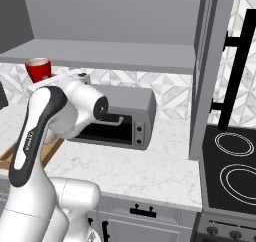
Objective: Pick the kettle from the counter and place it on the tray. Then pick the mug from the cabinet and place it on the tray. Then close the cabinet doors.
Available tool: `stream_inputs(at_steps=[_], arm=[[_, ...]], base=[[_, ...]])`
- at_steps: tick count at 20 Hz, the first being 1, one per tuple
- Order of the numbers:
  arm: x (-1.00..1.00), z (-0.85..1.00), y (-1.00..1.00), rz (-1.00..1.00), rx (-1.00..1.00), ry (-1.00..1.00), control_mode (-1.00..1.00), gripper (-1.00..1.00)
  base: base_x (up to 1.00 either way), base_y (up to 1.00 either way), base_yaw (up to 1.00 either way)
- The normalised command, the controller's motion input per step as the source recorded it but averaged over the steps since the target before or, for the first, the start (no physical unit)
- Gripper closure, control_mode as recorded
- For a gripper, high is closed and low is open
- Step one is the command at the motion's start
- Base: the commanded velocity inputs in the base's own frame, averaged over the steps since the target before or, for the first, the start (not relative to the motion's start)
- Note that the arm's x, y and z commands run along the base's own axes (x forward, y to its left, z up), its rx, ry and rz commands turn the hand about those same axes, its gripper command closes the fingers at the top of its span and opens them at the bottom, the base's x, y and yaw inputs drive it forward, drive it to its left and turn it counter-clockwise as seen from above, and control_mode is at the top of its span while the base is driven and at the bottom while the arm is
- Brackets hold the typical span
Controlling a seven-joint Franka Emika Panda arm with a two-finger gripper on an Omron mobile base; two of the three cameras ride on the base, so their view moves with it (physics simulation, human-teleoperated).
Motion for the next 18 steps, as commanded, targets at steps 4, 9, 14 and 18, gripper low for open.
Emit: stream_inputs(at_steps=[4, 9, 14, 18], arm=[[-0.95, -0.33, 0.51, 0.22, 0.0, -0.02, -1.0, 1.0], [-0.65, -0.4, 0.37, 0.24, 0.0, 0.0, -1.0, 1.0], [-0.23, -0.61, 0.26, 0.23, -0.01, 0.0, -1.0, 1.0], [-0.18, -0.66, 0.19, 0.21, -0.01, 0.0, -1.0, 1.0]], base=[[0.0, 0.0, 0.0], [0.0, 0.0, 0.0], [0.0, 0.0, 0.0], [0.0, 0.0, 0.0]])
